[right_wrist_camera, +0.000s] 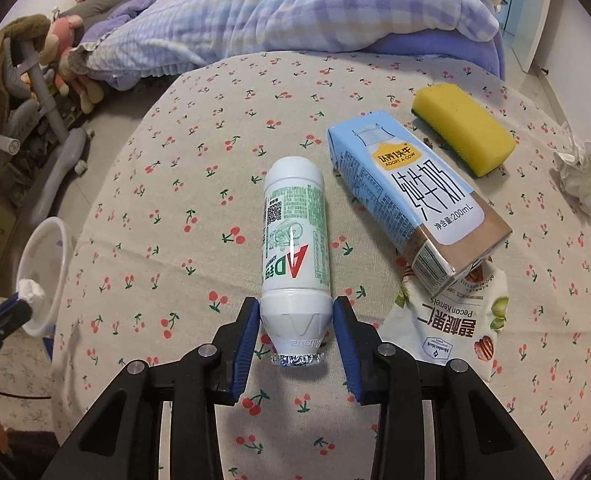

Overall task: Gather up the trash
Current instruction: 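Carry the tissue and bottle to the wastebasket and open both tools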

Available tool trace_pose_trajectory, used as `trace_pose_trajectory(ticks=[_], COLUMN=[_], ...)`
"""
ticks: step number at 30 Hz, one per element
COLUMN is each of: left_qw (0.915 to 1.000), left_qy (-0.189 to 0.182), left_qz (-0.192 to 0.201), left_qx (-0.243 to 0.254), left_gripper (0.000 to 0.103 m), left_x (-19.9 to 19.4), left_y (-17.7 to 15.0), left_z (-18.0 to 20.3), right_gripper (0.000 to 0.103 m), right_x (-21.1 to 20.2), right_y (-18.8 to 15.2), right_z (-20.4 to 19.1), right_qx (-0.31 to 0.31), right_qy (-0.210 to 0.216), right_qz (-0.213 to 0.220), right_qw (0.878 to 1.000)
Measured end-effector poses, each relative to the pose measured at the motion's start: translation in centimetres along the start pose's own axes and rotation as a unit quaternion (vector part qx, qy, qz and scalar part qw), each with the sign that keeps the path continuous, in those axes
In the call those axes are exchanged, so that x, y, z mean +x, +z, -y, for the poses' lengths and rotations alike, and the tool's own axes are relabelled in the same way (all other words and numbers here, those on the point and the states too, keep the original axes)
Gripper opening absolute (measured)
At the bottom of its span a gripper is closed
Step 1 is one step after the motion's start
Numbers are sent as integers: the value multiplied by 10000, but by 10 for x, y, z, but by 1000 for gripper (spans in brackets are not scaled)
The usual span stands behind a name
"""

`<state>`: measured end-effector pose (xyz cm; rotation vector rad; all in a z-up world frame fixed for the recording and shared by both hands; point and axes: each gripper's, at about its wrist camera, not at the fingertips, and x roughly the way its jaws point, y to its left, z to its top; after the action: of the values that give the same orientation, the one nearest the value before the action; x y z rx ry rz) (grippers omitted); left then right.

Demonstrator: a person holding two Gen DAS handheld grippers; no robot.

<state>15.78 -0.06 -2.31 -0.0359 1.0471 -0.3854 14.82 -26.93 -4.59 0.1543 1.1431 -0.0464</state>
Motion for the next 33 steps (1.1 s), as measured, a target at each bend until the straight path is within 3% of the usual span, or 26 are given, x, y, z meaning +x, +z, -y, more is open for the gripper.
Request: trace_pose_trajectory(ticks=[15,30,31,32,33], left_qw=[9979,9882,9874,9868,9854], left_qy=[168,578,625,671,748], left_qz=[279,306,294,254,159], left_qx=[-568,-1386,-1422,-1454,-1520], left_gripper=[17,18,19,31,50], left_x=[-29,-33,-32,-32,-31], left_y=[-1,-10,-11,-13,-14], left_z=[-58,-136,-141,-146,-152], right_gripper=[39,39,39,39,39], right_x=[-50,-50,-48,-47,-45], right_y=[-4,-3,-2,-2,-2], right_z=[-63,-148,-156,-161,-167], right_qx=[-421,-979,-1031,-1064,-1106], right_qy=[556,1017,1040,1055,1078], right_qz=[377,330,315,305,290], right_qw=[9968,9894,9887,9882,9876])
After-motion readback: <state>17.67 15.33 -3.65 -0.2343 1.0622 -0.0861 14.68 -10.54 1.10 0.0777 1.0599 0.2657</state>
